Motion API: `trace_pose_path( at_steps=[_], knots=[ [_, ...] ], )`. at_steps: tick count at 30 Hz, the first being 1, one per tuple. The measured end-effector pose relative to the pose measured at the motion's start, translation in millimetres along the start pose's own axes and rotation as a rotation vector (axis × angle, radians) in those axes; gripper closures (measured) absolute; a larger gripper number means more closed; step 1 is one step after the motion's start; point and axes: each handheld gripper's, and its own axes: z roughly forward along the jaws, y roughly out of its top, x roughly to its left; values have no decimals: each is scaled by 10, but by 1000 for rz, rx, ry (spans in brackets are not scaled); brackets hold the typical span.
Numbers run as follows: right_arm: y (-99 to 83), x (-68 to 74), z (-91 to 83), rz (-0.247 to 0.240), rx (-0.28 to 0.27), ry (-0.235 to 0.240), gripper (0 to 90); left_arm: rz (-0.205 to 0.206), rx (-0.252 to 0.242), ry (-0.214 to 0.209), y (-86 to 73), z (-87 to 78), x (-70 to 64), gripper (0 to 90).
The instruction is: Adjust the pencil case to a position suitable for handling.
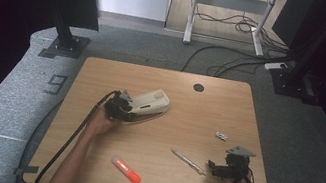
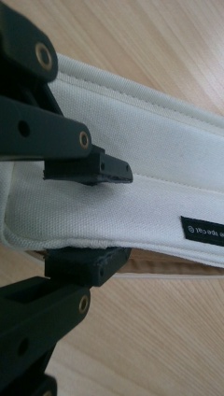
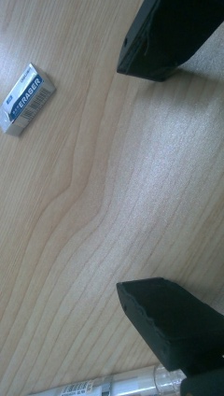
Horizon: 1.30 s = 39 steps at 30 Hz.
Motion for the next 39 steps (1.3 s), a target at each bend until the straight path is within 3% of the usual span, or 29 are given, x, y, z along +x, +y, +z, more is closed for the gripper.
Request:
trace_pose_path(
  at_steps=[6, 15, 18, 23, 39],
  knots=[
    [0, 0, 0, 0, 0, 0, 0, -32, -7, -3, -48, -112, -75, 705],
    [0, 1, 0, 1, 0, 0, 0, -83, -74, -24, -235, -319, -161, 758],
    [0, 1, 0, 1, 0, 0, 0, -119, -100, -52, -307, -431, -166, 764],
    [0, 3, -1, -6, 0, 6, 0, -143, -120, -75, -380, -545, -183, 768],
    [0, 7, -3, -15, 3, 13, 0, -157, -162, -87, -453, -779, -279, 772]
  ],
)
